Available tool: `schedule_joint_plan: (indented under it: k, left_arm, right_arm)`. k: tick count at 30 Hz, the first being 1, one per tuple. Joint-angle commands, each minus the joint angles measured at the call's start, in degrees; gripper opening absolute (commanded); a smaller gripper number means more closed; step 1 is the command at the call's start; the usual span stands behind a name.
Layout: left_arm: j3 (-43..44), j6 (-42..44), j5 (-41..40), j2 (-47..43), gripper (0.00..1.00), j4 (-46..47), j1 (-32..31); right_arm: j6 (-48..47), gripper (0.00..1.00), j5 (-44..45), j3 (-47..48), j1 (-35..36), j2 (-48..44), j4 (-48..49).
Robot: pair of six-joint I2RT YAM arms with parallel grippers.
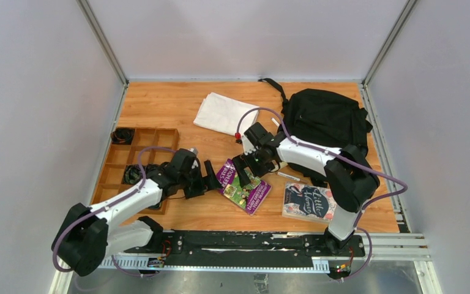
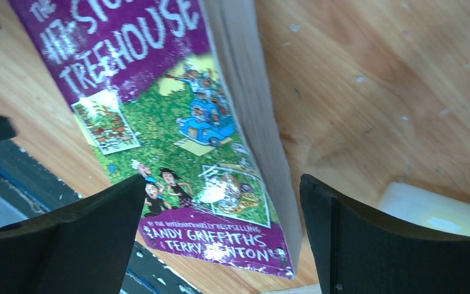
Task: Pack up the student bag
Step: Pick up the book from the center of the board.
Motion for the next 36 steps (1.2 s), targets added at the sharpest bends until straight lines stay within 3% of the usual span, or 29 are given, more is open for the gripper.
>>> schedule_joint_plan:
  k: [1, 10, 15, 19, 21, 24, 26, 27, 28, 32, 36]
  left_arm:
    - [-0.4, -1.6, 1.9, 3.4, 0.95, 5.6, -0.3]
    - [-1.3, -1.4, 7.7, 7.6, 0.96, 12.3, -0.3]
    - [-2.6, -2.9, 10.7, 11.8, 0.96, 20.3, -0.3]
    - [-0.8, -1.7, 11.4, 15.2, 0.97, 22.5, -0.3]
    - [0.4, -1.4, 12.9, 16.2, 0.98, 23.1, -0.3]
    - [1.9, -1.4, 13.3, 16.3, 0.99, 23.2, -0.2]
    - [2.2, -1.0, 13.0, 15.9, 0.99, 23.2, -0.3]
    - [2.4, -0.6, 12.9, 15.8, 0.99, 22.5, -0.3]
    - [2.8, 0.0, 12.7, 15.6, 0.99, 21.3, -0.3]
    - [4.8, 4.7, 12.2, 12.6, 1.0, 14.8, -0.2]
    - [6.2, 7.9, 17.2, 5.3, 1.0, 8.8, -0.1]
  right_arm:
    - [-1.3, 0.98, -9.5, -1.2, -0.8, 1.6, 2.4]
    - [2.8, 0.73, -12.1, -7.4, -0.8, 2.1, 6.7]
    - [5.7, 0.81, -14.1, -8.3, -1.1, 4.0, 9.6]
    - [8.0, 0.78, -15.0, -9.7, -1.1, 4.0, 11.4]
    - [9.3, 0.69, -15.5, -10.3, -1.1, 4.0, 11.9]
    - [11.3, 0.45, -14.9, -11.2, -1.1, 3.4, 12.2]
    - [12.7, 0.24, -13.8, -12.0, -1.2, 2.3, 12.2]
    - [13.3, 0.06, -13.3, -12.5, -1.3, 1.5, 12.1]
    - [13.8, 0.0, -12.8, -12.8, -1.4, 0.6, 12.0]
    - [13.7, 0.0, -12.9, -13.6, -1.5, -4.6, 11.8]
    - [9.5, 0.0, -14.8, -12.5, -3.1, -9.9, 7.9]
